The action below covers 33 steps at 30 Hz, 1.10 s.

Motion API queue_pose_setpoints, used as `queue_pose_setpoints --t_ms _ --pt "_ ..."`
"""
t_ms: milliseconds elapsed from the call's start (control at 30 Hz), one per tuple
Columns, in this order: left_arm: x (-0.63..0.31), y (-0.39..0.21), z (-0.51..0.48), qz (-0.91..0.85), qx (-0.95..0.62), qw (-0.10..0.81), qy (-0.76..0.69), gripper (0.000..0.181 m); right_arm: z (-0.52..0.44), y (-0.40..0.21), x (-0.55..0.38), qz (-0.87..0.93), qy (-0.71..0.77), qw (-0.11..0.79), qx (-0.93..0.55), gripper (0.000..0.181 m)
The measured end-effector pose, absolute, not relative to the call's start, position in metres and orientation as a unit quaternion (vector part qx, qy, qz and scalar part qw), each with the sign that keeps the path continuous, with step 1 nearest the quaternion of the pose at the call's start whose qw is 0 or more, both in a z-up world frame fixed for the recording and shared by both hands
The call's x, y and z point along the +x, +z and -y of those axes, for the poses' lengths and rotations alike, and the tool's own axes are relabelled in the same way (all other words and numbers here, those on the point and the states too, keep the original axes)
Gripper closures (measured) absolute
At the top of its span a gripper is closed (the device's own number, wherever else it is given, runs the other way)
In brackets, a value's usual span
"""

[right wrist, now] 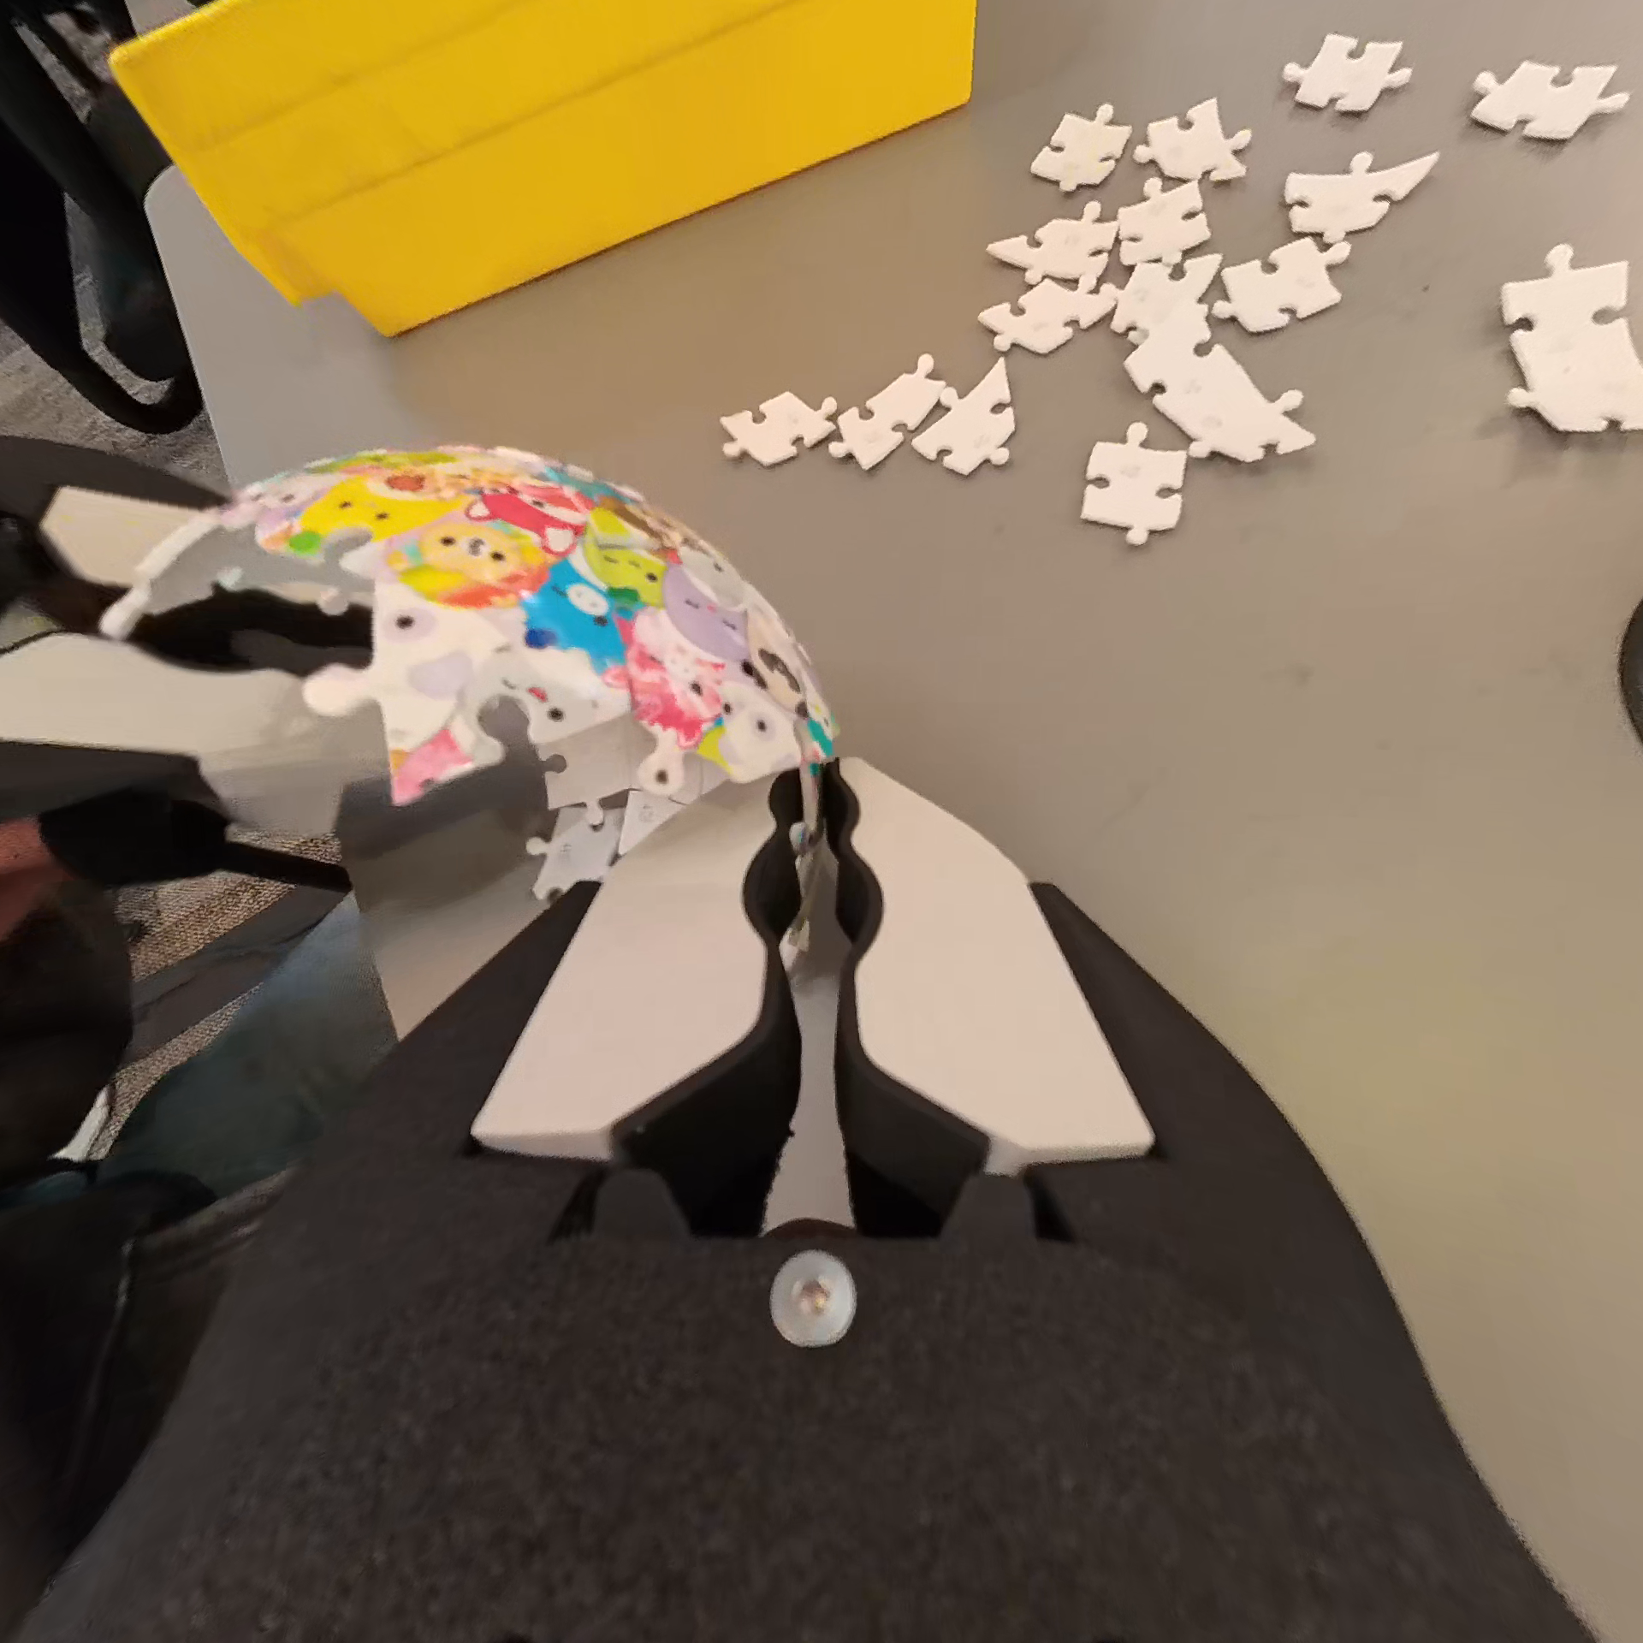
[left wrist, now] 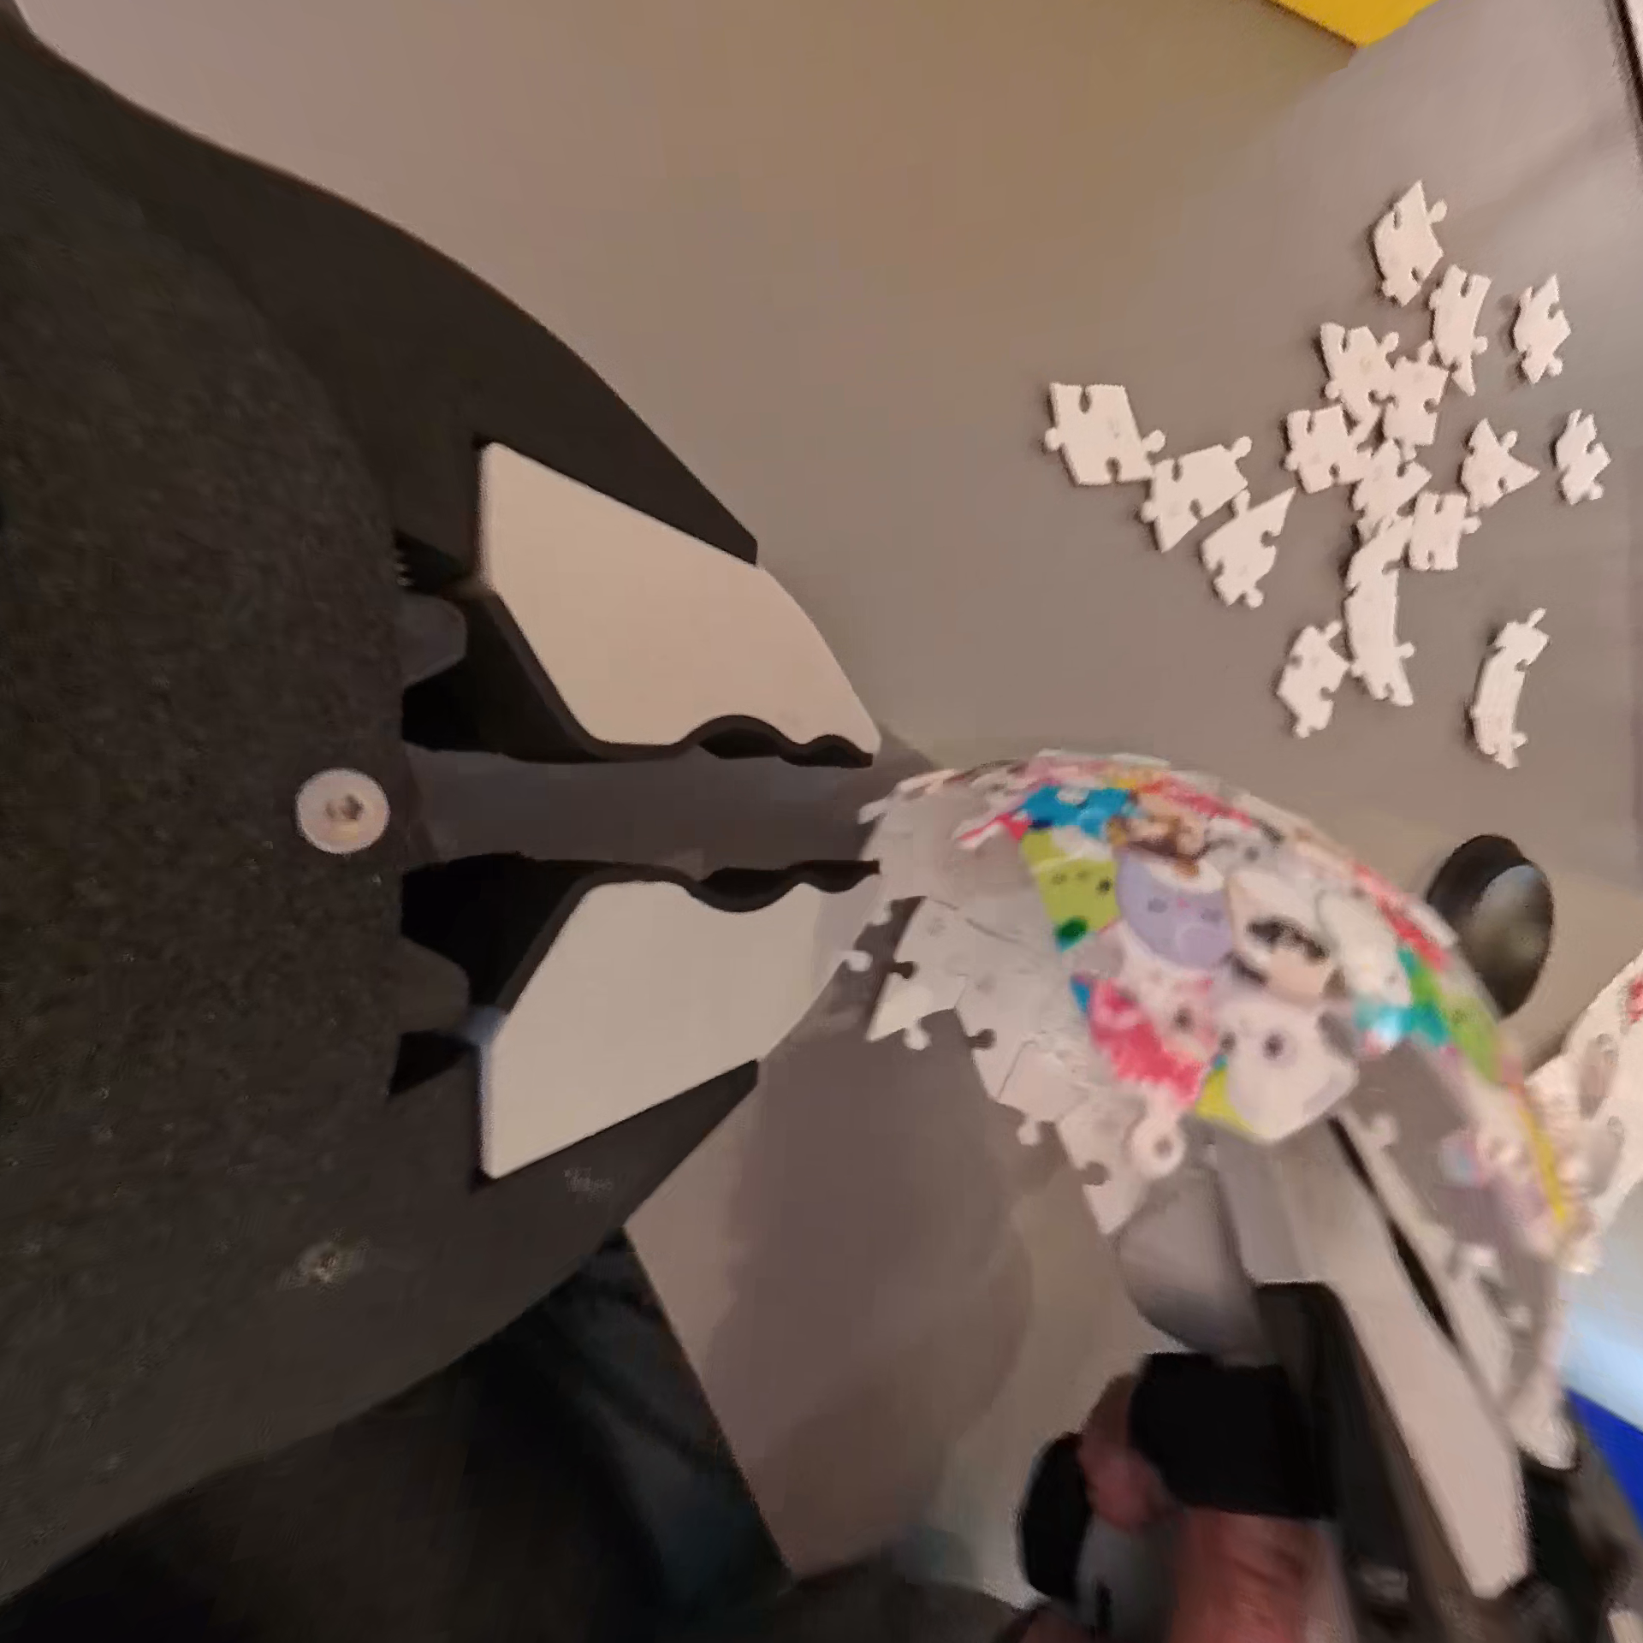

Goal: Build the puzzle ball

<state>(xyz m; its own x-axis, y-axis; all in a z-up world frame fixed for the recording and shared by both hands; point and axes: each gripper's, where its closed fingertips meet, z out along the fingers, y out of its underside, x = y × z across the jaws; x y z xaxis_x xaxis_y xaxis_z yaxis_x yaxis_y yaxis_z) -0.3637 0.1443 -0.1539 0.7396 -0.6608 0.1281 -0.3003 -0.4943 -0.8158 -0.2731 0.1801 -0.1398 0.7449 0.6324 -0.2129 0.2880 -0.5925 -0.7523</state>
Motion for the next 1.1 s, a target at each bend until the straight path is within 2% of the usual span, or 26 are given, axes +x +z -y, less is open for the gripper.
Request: queue_pose_setpoints --t_ms 200,500,1100 --pt "-0.361 -0.168 -0.114 -0.35 -0.833 0.379 -0.197 0.181 -0.173 -0.149 -0.272 0.231 0.24 0.361 -0.871 0.178" --pt "-0.345 -0.181 -0.106 -0.382 -0.834 0.35 -0.19 0.181 -0.174 -0.149 -0.273 0.22 0.239 0.361 -0.874 0.178" --pt "-0.337 -0.186 -0.121 -0.356 -0.851 0.371 -0.106 0.181 -0.171 -0.152 -0.276 0.21 0.251 0.369 -0.87 0.178"
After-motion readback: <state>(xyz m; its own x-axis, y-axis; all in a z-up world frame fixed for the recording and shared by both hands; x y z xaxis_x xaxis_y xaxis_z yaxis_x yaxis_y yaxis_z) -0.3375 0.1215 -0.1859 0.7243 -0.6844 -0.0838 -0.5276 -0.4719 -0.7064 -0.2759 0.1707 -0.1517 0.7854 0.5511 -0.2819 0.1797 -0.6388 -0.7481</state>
